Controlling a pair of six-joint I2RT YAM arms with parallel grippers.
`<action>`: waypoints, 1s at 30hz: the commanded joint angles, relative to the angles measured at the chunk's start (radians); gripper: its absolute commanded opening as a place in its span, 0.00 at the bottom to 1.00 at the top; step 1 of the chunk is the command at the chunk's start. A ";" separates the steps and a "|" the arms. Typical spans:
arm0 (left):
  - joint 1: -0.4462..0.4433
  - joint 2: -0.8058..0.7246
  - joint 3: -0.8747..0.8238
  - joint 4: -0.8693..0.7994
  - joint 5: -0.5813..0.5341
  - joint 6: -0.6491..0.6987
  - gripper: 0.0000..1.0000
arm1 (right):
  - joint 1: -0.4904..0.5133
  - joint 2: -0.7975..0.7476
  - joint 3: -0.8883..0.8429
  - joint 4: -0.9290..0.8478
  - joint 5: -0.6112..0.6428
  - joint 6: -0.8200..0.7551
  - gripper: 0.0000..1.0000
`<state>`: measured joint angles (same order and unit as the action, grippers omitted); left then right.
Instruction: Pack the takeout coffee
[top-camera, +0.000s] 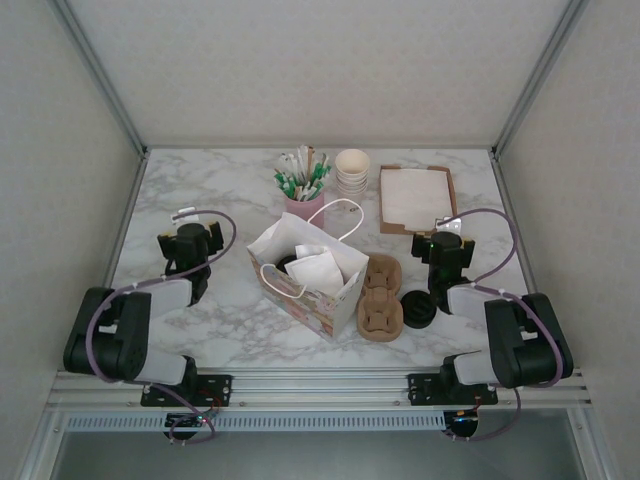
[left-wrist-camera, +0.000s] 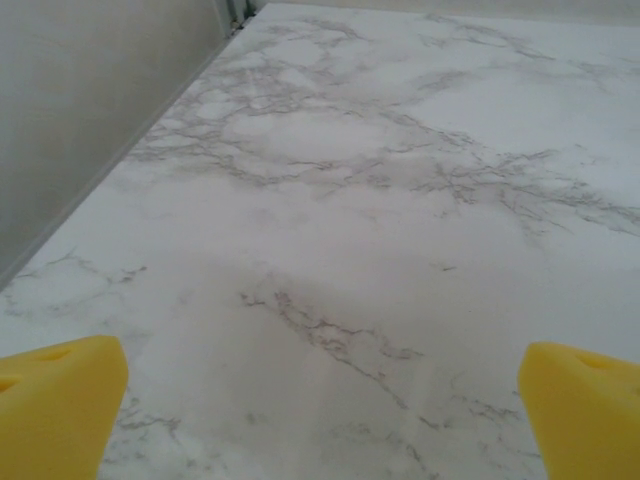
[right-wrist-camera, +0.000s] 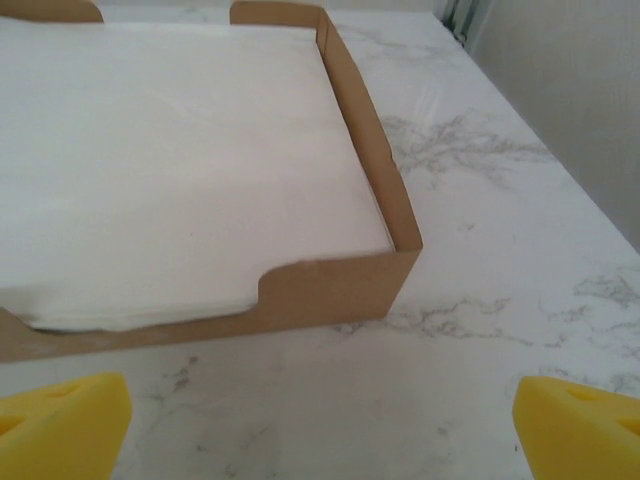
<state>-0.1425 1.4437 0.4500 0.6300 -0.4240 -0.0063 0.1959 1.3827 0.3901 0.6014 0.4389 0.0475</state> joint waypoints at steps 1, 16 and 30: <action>0.023 0.060 -0.004 0.131 0.077 0.009 1.00 | -0.011 0.037 0.025 0.096 -0.028 -0.036 0.99; 0.088 0.095 -0.049 0.219 0.288 0.000 1.00 | -0.082 0.130 0.103 0.060 -0.185 -0.018 0.99; 0.089 0.093 -0.050 0.217 0.289 0.000 1.00 | -0.112 0.157 -0.002 0.239 -0.295 -0.025 0.99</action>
<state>-0.0631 1.5284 0.4084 0.8120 -0.1532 -0.0040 0.0895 1.5356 0.3950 0.7742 0.1589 0.0189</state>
